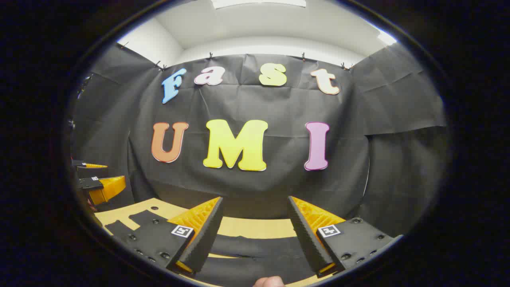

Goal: Grasp the waist and the cuffs of the jeans and fold them to make the two legs overlap; first hold the waist and fold one-third of the jeans toward the cuffs, then hold the cuffs and fold the remaining one-third in the same direction to finish folding.

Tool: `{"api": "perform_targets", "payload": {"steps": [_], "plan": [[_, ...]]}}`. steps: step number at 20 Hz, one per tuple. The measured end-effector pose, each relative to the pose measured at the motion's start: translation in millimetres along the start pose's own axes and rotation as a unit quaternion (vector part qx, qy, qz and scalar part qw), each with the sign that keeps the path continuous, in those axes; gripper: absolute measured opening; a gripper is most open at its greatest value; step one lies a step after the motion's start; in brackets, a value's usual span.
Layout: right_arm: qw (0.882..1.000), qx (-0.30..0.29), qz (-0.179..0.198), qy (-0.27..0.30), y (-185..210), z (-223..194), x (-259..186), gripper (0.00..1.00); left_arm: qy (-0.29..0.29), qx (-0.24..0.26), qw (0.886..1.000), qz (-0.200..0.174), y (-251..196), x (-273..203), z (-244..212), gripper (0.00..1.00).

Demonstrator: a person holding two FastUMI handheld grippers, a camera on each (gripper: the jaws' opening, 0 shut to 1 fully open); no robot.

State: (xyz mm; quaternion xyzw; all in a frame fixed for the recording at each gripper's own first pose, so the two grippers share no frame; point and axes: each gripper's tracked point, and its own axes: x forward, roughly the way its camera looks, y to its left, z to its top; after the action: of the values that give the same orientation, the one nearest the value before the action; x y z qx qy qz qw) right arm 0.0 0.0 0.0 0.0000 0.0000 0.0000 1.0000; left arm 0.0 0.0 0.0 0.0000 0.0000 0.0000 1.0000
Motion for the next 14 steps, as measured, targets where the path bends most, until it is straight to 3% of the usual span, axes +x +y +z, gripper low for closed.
{"api": "perform_targets", "payload": {"steps": [1,2,3,6,7,8,10,11,14], "plan": [[1.000,-0.006,0.004,-0.002,9.1,3.5,2.8,0.96,-0.002,-0.007,1.000,0.001,7.1,2.2,2.4,1.00],[1.000,-0.010,0.007,-0.004,14.9,5.4,4.9,0.96,-0.006,-0.014,1.000,0.003,11.9,5.2,6.7,0.94],[1.000,-0.010,0.011,-0.006,20.3,8.5,6.5,0.96,-0.012,-0.018,1.000,0.005,17.7,7.9,10.1,1.00],[1.000,-0.012,0.013,0.005,30.7,5.7,10.1,0.99,-0.015,-0.018,1.000,0.008,29.1,14.0,11.6,1.00],[1.000,-0.014,0.015,0.005,34.8,6.9,10.7,0.98,-0.015,-0.021,1.000,0.005,29.8,14.8,10.6,0.94],[1.000,-0.017,0.016,0.005,36.8,6.8,11.7,0.98,-0.014,-0.023,1.000,0.008,32.9,13.7,9.7,1.00],[1.000,-0.015,0.015,0.015,40.4,0.1,16.0,0.96,-0.011,-0.026,1.000,0.012,39.3,15.4,7.8,1.00],[1.000,-0.011,0.013,0.019,42.4,-1.9,18.5,0.96,-0.009,-0.026,1.000,0.012,41.4,13.8,5.7,0.94],[1.000,-0.006,0.006,0.019,43.6,-2.6,24.1,0.96,-0.010,-0.021,1.000,0.010,47.1,14.7,4.7,1.00]]}}
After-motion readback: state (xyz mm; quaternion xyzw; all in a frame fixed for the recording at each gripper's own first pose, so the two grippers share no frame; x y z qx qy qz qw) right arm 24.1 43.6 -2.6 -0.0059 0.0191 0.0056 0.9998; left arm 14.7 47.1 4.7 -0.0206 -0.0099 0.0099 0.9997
